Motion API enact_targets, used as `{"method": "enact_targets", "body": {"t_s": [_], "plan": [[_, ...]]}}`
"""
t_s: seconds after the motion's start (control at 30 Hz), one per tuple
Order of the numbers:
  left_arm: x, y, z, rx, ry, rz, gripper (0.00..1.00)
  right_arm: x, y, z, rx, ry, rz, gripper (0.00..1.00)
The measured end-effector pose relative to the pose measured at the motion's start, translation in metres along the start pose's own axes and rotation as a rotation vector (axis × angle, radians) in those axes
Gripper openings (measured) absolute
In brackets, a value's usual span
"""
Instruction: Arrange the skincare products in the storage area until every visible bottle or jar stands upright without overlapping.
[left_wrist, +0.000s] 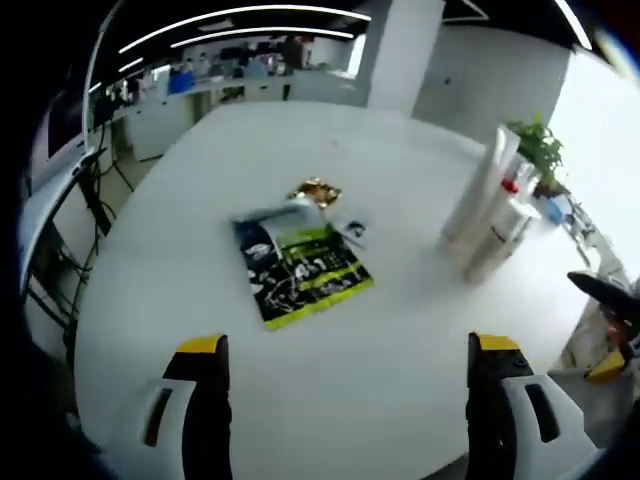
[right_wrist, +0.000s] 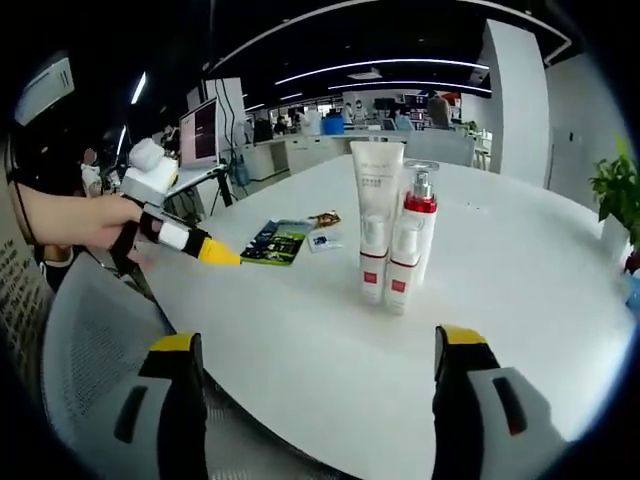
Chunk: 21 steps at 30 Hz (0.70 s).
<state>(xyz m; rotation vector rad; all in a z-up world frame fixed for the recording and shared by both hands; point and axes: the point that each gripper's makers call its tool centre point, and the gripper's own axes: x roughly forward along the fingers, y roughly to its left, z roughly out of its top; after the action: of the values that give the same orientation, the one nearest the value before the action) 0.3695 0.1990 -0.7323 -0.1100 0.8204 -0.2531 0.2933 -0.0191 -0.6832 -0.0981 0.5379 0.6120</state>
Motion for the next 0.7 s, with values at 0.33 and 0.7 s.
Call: {"method": "enact_targets", "body": {"t_s": [0.33, 0.7], "plan": [[0.029, 0.001, 0.015, -0.002, 0.015, 0.062, 0.97, 0.001, -0.004, -0.002, 0.012, 0.009, -0.014, 0.95], [0.059, 0.016, 0.026, -0.072, 0.014, 0.172, 0.97, 0.001, -0.009, -0.004, 0.032, 0.016, -0.034, 0.94]]}}
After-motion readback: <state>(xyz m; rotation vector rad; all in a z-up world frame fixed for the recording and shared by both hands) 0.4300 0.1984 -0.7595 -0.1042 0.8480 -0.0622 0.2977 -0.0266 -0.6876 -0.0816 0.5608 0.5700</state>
